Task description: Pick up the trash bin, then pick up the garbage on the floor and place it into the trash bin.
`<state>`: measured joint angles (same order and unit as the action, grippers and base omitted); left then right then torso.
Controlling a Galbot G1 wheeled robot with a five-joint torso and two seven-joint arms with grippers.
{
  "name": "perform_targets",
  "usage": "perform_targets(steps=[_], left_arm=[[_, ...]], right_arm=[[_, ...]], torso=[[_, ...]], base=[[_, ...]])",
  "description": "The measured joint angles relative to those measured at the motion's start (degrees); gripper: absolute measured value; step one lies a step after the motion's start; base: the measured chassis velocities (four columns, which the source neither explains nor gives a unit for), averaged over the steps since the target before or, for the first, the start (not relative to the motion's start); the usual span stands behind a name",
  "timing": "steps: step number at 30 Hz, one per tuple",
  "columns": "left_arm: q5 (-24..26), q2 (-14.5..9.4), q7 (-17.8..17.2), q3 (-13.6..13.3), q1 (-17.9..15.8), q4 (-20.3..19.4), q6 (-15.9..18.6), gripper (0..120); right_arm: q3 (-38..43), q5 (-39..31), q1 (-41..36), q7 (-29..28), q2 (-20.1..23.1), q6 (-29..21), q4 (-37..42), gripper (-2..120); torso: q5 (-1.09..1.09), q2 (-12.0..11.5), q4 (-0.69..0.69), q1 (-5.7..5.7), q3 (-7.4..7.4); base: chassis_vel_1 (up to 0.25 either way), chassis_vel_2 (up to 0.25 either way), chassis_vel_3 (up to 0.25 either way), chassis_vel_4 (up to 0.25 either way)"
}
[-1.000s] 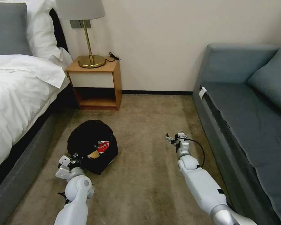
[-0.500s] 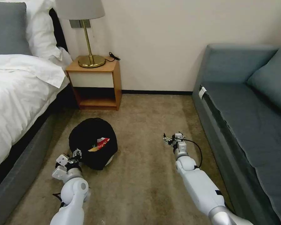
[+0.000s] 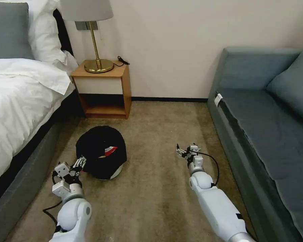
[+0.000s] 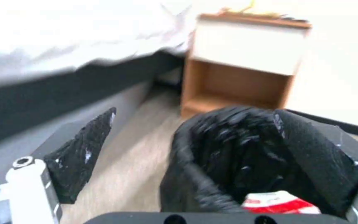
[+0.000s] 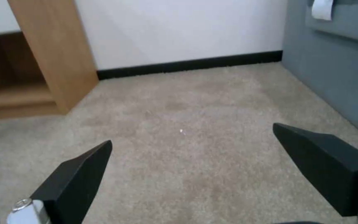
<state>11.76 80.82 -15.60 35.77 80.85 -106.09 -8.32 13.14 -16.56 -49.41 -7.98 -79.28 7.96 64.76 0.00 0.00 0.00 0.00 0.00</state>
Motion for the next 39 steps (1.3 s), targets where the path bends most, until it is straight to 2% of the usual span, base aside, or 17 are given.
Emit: perform_targets(steps=[3, 4, 7, 13, 22, 39], left_arm=[[-6.6, 0.3, 3.5, -0.4, 2.6, -2.0, -2.5, 100], [-6.6, 0.3, 3.5, -0.4, 2.6, -2.0, -2.5, 100], [-12.8, 0.8, 6.3, -0.9, 5.7, -3.5, -5.7, 100], [-17.8, 1.9, 8.0, -1.3, 9.2, -5.4, -9.4, 100], [-19.1, 2.3, 8.4, -1.4, 11.2, -6.8, -11.1, 100], [-18.8, 2.3, 8.3, -1.4, 11.1, -6.8, -11.1, 100]], right_arm=[[0.5, -1.1, -2.3, -0.2, 0.3, 0.1, 4.0, 100], [0.5, -1.1, -2.3, -0.2, 0.3, 0.1, 4.0, 100], [0.9, -1.8, -5.1, -0.5, 0.7, 0.2, 9.1, 100], [1.4, -2.4, -10.0, -0.8, 0.8, -0.1, 16.8, 100], [2.0, -2.4, -16.7, -0.9, -0.4, 0.2, 24.0, 100], [2.0, -2.2, -17.0, -0.8, -0.6, 0.4, 24.1, 100]], torso=[[-0.01, 0.0, -0.01, 0.00, 0.00], [-0.01, 0.0, -0.01, 0.00, 0.00], [0.00, 0.0, 0.00, 0.00, 0.00], [0.00, 0.0, 0.00, 0.00, 0.00], [0.00, 0.0, -0.01, 0.00, 0.00], [0.00, 0.0, 0.00, 0.00, 0.00]], base=[[0.000, 0.000, 0.000, 0.000], [0.000, 0.000, 0.000, 0.000], [0.000, 0.000, 0.000, 0.000], [0.000, 0.000, 0.000, 0.000], [0.000, 0.000, 0.000, 0.000], [0.000, 0.000, 0.000, 0.000]])
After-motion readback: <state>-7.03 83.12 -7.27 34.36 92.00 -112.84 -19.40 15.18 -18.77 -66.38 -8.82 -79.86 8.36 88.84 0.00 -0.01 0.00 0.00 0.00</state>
